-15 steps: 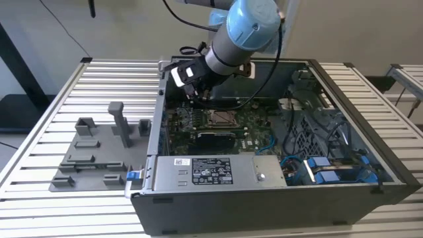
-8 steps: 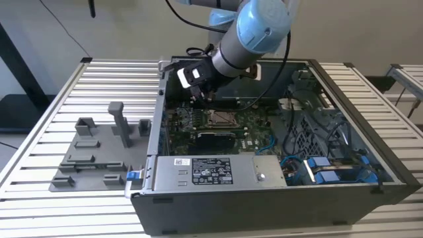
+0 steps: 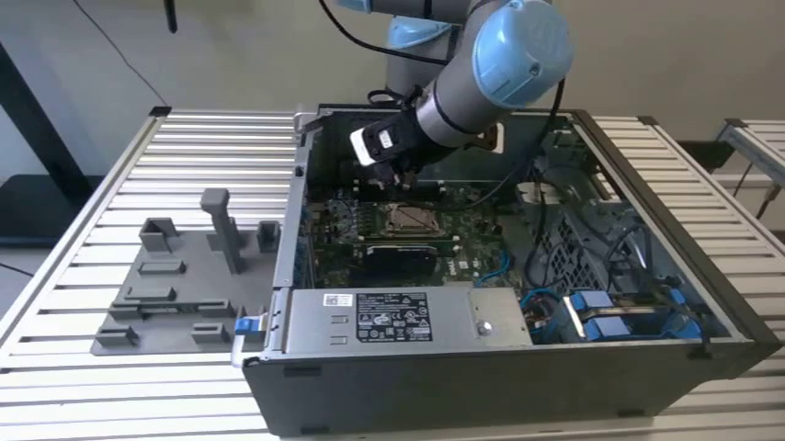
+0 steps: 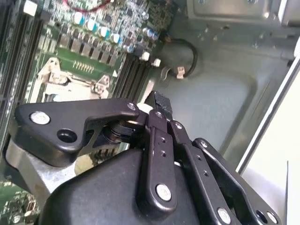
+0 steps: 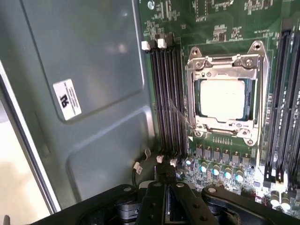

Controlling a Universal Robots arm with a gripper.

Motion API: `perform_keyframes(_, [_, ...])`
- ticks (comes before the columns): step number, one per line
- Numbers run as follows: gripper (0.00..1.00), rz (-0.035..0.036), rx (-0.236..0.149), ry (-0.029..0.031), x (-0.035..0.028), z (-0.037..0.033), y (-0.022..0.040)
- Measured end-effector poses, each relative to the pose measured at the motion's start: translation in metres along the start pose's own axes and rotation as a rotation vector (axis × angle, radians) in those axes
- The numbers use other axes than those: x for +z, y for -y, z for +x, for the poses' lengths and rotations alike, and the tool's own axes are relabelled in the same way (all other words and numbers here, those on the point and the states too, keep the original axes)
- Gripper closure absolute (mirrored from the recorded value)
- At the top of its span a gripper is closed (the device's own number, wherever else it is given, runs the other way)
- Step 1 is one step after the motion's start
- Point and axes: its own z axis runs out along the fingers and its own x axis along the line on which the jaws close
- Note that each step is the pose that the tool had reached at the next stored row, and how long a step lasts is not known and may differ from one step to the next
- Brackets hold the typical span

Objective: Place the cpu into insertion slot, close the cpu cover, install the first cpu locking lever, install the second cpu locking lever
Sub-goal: 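Install the first cpu locking lever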

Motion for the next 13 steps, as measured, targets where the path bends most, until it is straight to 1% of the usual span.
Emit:
perform_keyframes(1, [0.89, 0.0025, 0.001, -0.0021, -0.0006, -0.0002, -0.0011])
perform_keyframes(3, [0.89, 0.0033, 0.001, -0.0043, -0.0007, -0.0003, -0.0012])
perform_keyframes(4, [0.89, 0.0038, 0.0, -0.0072, -0.0007, -0.0004, -0.0011])
perform_keyframes(5, [0.89, 0.0034, 0.001, -0.0045, -0.0004, 0.0001, -0.0011])
perform_keyframes(6, [0.89, 0.0013, 0.005, 0.0108, 0.0, 0.0007, -0.0012])
perform_keyframes(7, [0.89, -0.0024, 0.013, 0.0363, 0.0002, 0.001, -0.0011])
perform_keyframes(10, [0.89, -0.0102, 0.029, 0.0911, 0.0006, 0.0015, -0.0012])
perform_keyframes(12, [0.89, -0.0151, 0.038, 0.1252, 0.0007, 0.0021, -0.0009])
perform_keyframes(13, [0.89, -0.0176, 0.039, 0.1378, 0.0005, 0.0024, -0.0007])
